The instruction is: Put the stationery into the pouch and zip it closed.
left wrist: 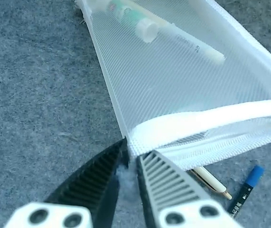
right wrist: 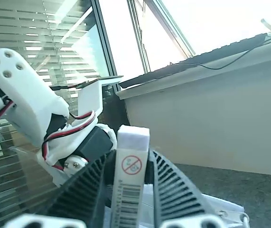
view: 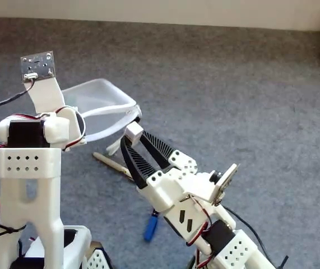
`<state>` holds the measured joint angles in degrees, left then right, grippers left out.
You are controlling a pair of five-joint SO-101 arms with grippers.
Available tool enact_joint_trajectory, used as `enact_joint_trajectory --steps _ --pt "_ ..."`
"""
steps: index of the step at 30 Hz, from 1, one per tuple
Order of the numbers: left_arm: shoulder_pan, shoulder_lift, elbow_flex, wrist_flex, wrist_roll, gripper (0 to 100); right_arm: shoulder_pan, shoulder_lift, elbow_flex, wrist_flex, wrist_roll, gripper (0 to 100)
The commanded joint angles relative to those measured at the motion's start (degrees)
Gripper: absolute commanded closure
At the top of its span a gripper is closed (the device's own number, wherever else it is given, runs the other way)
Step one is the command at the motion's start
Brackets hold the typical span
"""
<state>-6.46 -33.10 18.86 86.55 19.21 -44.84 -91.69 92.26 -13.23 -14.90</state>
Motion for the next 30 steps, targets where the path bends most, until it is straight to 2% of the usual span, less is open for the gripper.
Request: enact_joint_trajectory --steps 1,14,30 --pt "1.1 -1.3 -0.7 0.1 -0.2 99 0.7 -1.1 -2.6 -1.9 0.4 98.0" --pt "1.1 -1.3 -0.7 0.1 -0.2 99 0.7 -0.1 -7.1 -1.5 0.7 98.0" --pt "-2.2 -1.2 -0.7 0.1 -0.2 99 0.7 21.4 -19.7 -1.9 0.4 98.0"
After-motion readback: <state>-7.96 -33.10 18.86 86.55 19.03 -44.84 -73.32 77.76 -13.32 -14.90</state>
